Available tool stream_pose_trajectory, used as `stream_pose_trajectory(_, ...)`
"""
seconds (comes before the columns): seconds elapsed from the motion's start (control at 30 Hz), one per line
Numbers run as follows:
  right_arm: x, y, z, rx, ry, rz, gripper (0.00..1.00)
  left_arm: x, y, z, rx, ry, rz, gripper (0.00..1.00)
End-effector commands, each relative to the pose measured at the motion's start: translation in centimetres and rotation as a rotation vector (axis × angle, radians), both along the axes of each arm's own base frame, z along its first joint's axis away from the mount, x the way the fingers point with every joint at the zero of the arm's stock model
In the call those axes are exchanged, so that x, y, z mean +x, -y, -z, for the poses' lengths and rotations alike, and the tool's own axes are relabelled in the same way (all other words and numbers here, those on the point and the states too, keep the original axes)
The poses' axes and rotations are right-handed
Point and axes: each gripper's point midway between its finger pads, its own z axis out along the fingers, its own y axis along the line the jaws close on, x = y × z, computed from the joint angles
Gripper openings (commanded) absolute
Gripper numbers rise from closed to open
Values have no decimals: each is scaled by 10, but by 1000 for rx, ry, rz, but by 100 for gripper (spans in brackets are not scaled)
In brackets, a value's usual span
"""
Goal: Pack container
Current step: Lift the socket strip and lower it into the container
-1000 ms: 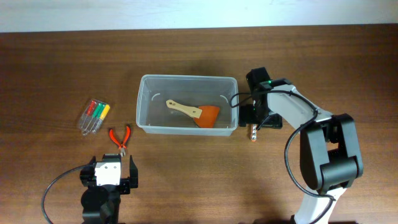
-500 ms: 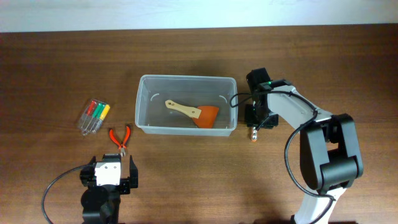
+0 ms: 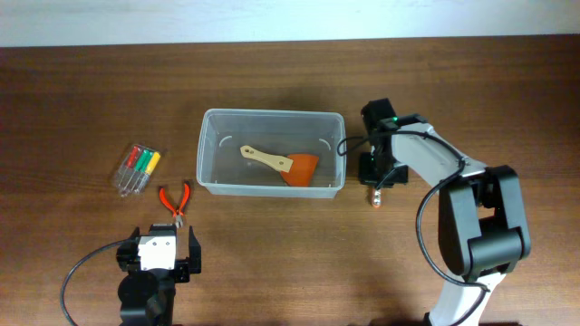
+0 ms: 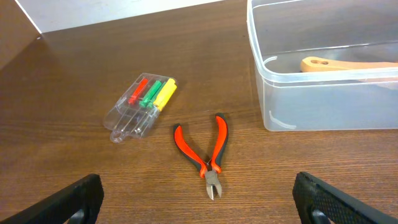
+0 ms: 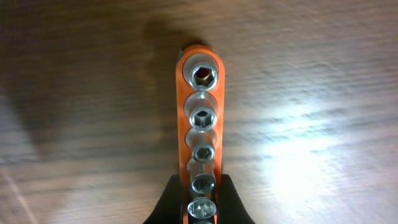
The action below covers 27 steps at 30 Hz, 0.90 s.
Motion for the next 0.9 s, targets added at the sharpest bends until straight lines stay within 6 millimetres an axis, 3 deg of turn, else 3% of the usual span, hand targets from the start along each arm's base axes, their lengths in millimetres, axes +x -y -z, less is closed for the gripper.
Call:
stream_pose_trajectory(0.0,28,18,-36,8,86,35,4,0,0,2,17,-1,6,99)
stream_pose_trajectory(0.2,61,22,-99,10,212,-89,4,0,0,1,17,0,5,99)
stream_pose_trajectory(0.5,80,-15,-184,-9,332,-393,4,0,0,2,17,-1,6,99)
stream_pose_trajectory(0.63,80,-39,-205,-1,370,-514,4,0,0,1,17,0,6,99)
stream_pose_trajectory(0.87,66,-109,-216,95,429,-912,4,0,0,1,17,0,5,99)
